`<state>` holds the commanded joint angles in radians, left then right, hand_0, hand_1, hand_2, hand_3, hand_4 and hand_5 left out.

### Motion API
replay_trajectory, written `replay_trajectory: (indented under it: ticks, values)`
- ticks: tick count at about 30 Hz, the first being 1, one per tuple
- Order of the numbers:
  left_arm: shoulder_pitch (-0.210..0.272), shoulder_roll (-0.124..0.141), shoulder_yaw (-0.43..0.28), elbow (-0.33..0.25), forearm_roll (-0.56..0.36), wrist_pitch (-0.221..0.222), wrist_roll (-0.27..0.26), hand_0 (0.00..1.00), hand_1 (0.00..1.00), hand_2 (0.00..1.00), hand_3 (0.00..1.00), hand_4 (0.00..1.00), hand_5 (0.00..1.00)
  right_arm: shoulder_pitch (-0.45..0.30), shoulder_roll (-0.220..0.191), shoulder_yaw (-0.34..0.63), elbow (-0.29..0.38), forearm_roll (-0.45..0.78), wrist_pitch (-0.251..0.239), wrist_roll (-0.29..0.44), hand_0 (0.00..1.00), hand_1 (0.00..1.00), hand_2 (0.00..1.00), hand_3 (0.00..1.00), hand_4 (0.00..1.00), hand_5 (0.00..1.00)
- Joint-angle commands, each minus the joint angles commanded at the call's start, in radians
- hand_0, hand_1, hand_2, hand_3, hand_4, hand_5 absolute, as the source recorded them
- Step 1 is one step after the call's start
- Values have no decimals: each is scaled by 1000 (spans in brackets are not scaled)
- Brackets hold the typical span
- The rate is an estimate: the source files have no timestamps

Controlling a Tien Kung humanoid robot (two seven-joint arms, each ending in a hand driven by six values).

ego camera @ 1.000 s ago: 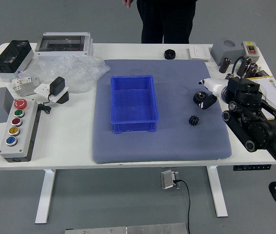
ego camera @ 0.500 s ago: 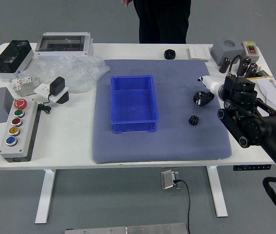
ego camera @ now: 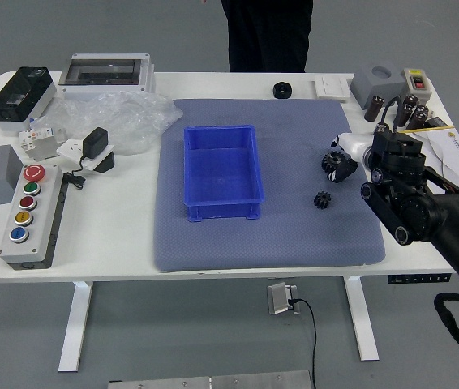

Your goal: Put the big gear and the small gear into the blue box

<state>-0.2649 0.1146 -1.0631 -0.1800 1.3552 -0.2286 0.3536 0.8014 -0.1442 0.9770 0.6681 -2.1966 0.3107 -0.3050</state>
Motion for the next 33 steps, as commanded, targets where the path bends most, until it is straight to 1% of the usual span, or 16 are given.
replay_trajectory:
  ticks: [8, 9, 15, 16, 21, 22, 27, 28, 33]
  values:
    - [1, 0, -1, 0, 4, -1, 1, 889, 883, 878, 887, 817, 686, 4, 13, -6, -20, 0, -5, 1, 765, 736, 849, 879, 716, 285]
    - [1, 0, -1, 0, 4, -1, 1, 889, 884, 878, 887, 816, 686, 4, 15, -7, -22, 0, -7, 1, 738, 709, 807, 844, 700, 292]
    - [1, 0, -2, 0, 7, -1, 1, 889, 884, 878, 887, 816, 686, 4, 23, -11, -27, -5, -28, -1, 738, 709, 807, 844, 700, 292]
    - [1, 0, -2, 0, 7, -2, 1, 889, 883, 878, 888, 814, 684, 4, 24, -11, -28, -7, -34, -1, 673, 645, 721, 717, 644, 310]
    - [0, 0, -3, 0, 7, -1, 1, 889, 883, 878, 888, 814, 684, 4, 26, -11, -31, -12, -63, -1, 673, 645, 721, 717, 644, 310]
    - [0, 0, -3, 0, 7, -1, 1, 889, 883, 878, 888, 813, 684, 4, 27, -11, -32, -13, -67, -1, 612, 561, 615, 651, 521, 318]
    - [0, -1, -3, 0, 6, -1, 1, 889, 883, 878, 888, 813, 684, 2, 27, -10, -35, -21, -89, 1, 612, 561, 615, 651, 521, 318]
    - [0, -1, -3, 0, 6, -1, 1, 889, 883, 878, 888, 812, 684, 1, 27, -10, -36, -23, -92, 1, 572, 525, 570, 640, 461, 299]
    - [0, -2, -3, 0, 6, 0, 1, 889, 883, 878, 888, 812, 684, -1, 28, -7, -42, -35, -115, 2, 572, 525, 570, 640, 461, 299]
